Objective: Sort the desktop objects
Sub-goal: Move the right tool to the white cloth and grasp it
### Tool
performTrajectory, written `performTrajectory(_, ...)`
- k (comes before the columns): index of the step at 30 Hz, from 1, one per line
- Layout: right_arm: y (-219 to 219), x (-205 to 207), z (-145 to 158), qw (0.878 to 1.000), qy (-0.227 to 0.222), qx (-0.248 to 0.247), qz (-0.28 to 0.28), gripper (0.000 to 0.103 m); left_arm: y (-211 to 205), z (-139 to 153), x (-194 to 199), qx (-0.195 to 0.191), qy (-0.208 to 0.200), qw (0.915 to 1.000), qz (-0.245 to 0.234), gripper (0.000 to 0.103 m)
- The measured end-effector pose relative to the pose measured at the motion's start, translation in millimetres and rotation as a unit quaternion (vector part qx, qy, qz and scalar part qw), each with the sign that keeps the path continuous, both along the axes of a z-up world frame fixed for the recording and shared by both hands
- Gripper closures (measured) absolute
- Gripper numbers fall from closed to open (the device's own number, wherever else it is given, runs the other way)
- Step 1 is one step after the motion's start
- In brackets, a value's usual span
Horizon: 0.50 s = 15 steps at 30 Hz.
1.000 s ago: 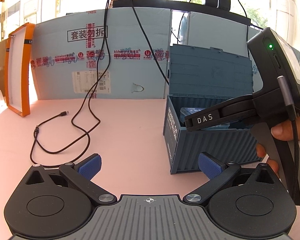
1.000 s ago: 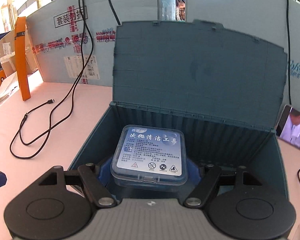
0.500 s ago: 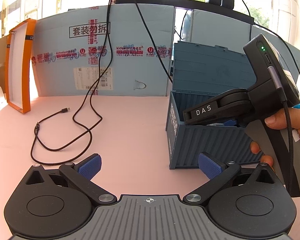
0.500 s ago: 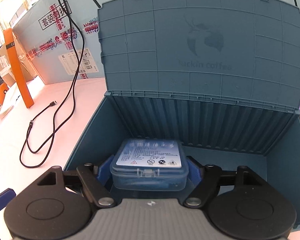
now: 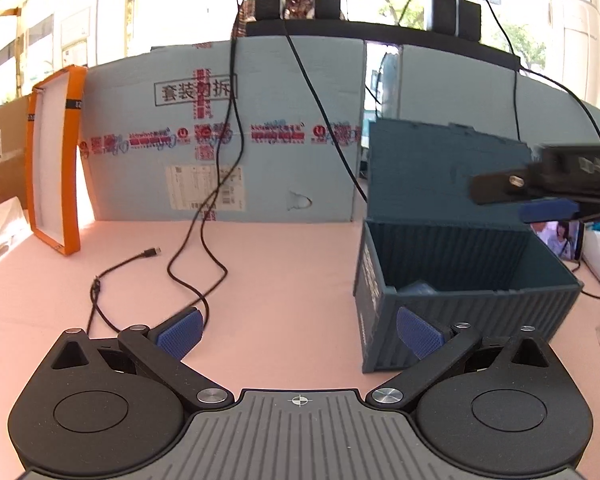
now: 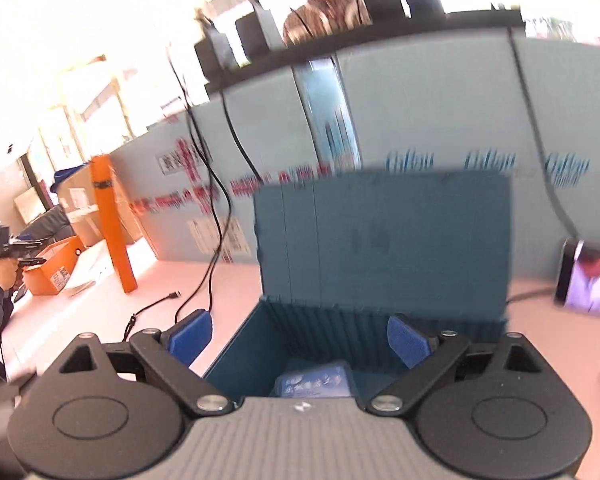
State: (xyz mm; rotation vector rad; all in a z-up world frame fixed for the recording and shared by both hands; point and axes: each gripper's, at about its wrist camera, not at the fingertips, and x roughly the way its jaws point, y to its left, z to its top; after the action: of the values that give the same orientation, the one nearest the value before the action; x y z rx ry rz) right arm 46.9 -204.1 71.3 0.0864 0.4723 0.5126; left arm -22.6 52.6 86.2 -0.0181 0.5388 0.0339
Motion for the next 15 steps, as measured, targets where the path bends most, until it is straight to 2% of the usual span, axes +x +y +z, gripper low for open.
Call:
performTrajectory(2,-14.1,-15.5,5.0,0.998,-0.041,-0.032,-0.033,0.005,4.4,9.5,9.7,0.005,-0.018,0.9998,0.009,0.000)
performTrajectory(4,-26.4,-15.9,-0.2,0.992,-0.055,-0.059,-0.099,0.005,2.2,13.2,30.6,0.011,-0.009,0.9999,0.003,0.000)
performTrajectory(6,-35.2,-4.0,-12.6,0.990,-0.023,-0.062,-0.125,0.005,-3.4,12.7,54.1,0.015,0.012,0.9998,-0.010,0.000)
performTrajectory(9,-48.6,17.3,-33.9,0.994,0.041,-0.024,-0.103,0.005,-21.6,-3.6,85.9,0.037,0.058,0.9975,-0.013,0.000)
performTrajectory(10,-46.2,25.0,-40.2,0.993,0.053,-0.021,-0.106,0.005,-24.2,-8.5,89.9,0.034,0.067,0.9970,-0.020,0.000)
performTrajectory(13,-33.6,35.9,-50.9,0.989,0.051,-0.046,-0.131,0.006,-32.0,-23.2,101.9,0.023,0.094,0.9946,-0.039,0.000)
performTrajectory(15,-22.2,45.4,-56.6,0.988,0.055,-0.059,-0.134,0.012,-37.1,-33.0,109.8,0.015,0.112,0.9923,-0.051,0.000)
